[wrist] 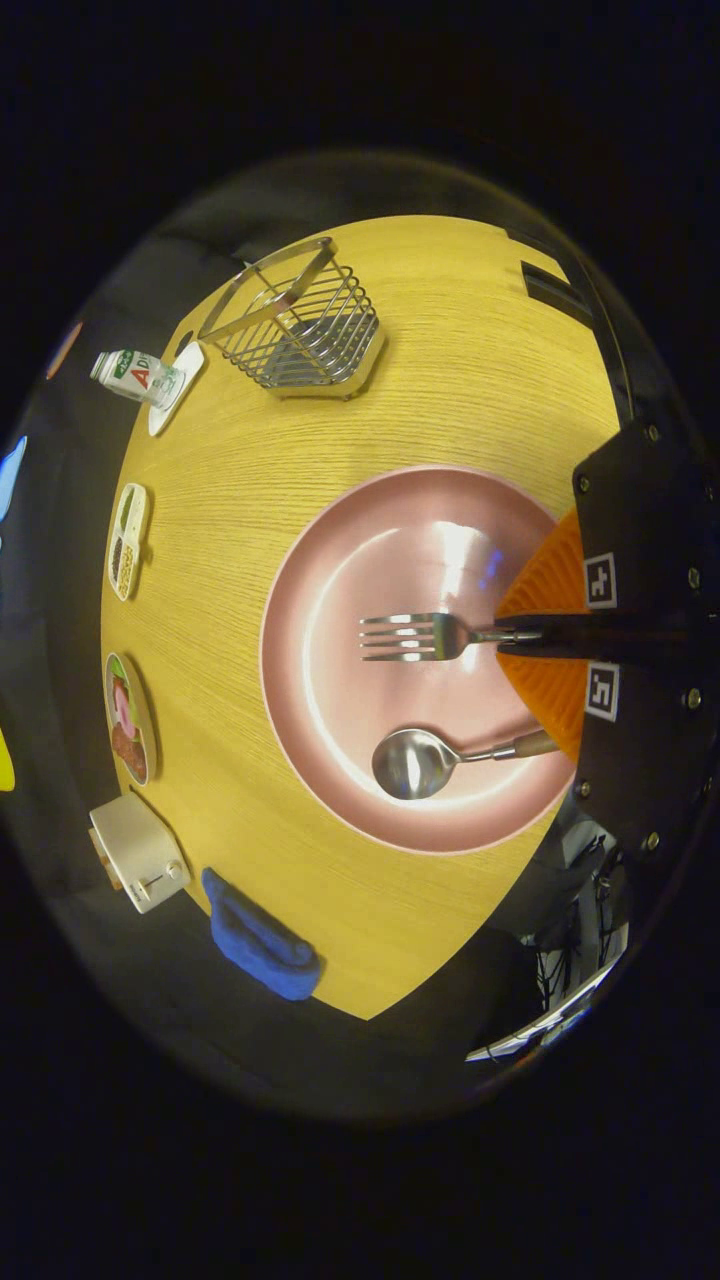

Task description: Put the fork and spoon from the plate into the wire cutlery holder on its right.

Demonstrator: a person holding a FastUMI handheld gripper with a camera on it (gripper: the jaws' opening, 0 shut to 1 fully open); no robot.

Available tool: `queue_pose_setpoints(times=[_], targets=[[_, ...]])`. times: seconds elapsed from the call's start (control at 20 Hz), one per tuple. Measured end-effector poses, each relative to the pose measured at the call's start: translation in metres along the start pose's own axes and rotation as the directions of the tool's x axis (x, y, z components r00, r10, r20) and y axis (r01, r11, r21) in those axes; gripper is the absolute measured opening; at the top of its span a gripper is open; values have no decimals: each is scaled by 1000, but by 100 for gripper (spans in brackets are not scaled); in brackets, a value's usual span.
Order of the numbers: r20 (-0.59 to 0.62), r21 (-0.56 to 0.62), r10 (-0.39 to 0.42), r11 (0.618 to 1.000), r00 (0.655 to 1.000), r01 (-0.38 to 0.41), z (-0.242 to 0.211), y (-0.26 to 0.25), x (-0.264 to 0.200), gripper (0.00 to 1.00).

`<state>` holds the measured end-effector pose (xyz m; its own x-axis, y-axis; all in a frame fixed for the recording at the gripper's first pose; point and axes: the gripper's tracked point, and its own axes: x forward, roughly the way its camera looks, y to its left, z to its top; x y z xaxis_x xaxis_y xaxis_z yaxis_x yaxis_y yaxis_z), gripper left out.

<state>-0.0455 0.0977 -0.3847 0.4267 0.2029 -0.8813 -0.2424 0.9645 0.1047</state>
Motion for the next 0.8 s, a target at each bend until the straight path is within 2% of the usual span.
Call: queue_pose_setpoints(times=[0.2, 0.35, 0.6, 0.8], targets=[[50, 61, 33, 997, 998, -37, 21, -3, -14, 5], [95, 97, 27, 995, 995, -36, 43, -17, -30, 5], [178, 162, -27, 987, 984, -2, 90, -65, -71, 5], [190, 257, -93, 966, 977, 42, 111, -118, -92, 5]])
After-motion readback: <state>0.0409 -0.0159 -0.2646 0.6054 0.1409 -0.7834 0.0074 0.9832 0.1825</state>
